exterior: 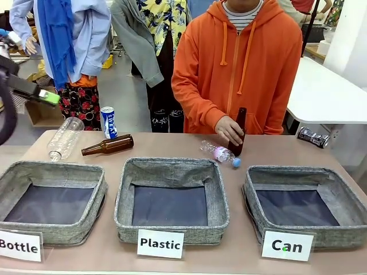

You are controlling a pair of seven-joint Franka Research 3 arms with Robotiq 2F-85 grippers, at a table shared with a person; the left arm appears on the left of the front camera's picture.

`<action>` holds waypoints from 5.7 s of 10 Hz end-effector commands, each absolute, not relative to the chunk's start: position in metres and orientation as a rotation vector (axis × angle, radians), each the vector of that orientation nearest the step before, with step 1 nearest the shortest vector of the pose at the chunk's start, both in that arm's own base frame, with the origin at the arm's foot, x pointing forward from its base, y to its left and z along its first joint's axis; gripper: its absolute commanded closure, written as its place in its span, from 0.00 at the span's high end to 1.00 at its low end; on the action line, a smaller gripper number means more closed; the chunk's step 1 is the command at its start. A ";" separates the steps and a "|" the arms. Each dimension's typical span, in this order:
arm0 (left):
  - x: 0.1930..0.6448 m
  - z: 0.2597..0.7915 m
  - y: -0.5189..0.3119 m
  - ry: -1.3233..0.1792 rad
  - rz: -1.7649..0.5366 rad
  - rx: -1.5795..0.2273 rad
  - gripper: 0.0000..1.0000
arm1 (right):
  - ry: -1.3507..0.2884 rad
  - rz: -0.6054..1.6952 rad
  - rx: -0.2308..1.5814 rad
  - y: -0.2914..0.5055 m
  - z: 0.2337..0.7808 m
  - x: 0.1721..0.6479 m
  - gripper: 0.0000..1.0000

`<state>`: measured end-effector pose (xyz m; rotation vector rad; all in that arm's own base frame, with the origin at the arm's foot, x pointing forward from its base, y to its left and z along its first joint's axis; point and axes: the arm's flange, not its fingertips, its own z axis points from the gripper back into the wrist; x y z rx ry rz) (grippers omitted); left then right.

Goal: Sort the can waste into the basket.
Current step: Pick up the can waste from the table and place it in the right Fabric basket.

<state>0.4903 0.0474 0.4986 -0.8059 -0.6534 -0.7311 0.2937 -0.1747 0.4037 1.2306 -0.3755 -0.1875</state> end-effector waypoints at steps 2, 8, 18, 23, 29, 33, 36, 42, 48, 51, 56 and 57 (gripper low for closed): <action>0.542 0.468 0.067 -0.815 -0.764 -0.763 1.00 | -0.405 -0.166 1.244 -0.176 0.404 0.296 1.00; 0.550 0.459 0.072 -0.695 -0.668 -0.755 1.00 | -0.405 -0.166 1.244 -0.176 0.404 0.296 1.00; 0.436 0.454 0.397 -0.960 -0.918 -1.041 1.00 | -0.405 -0.166 1.244 -0.176 0.404 0.296 1.00; 0.405 0.406 0.427 -1.031 -0.806 -1.123 1.00 | -0.405 -0.166 1.244 -0.176 0.404 0.296 1.00; 0.453 0.440 0.360 -0.849 -0.872 -1.023 1.00 | -0.405 -0.166 1.244 -0.176 0.404 0.296 1.00; 0.514 0.465 0.219 -0.675 -1.039 -0.794 1.00 | -0.405 -0.166 1.244 -0.176 0.404 0.296 1.00; 0.575 0.465 0.135 -0.664 -1.100 -0.647 1.00 | -0.405 -0.166 1.244 -0.176 0.404 0.296 1.00; 0.674 0.421 0.042 -0.637 -1.123 -0.542 1.00 | -0.405 -0.166 1.244 -0.176 0.404 0.296 1.00; 0.716 0.362 0.016 -0.664 -1.084 -0.536 1.00 | -0.405 -0.166 1.244 -0.176 0.404 0.296 1.00; 0.722 0.343 0.008 -0.727 -1.082 -0.546 1.00 | -0.405 -0.166 1.244 -0.176 0.404 0.296 1.00; 0.747 0.324 -0.004 -0.735 -1.036 -0.535 1.00 | -0.405 -0.166 1.244 -0.176 0.404 0.296 1.00; 0.751 0.323 -0.005 -0.726 -1.027 -0.541 1.00 | -0.405 -0.166 1.244 -0.176 0.404 0.296 1.00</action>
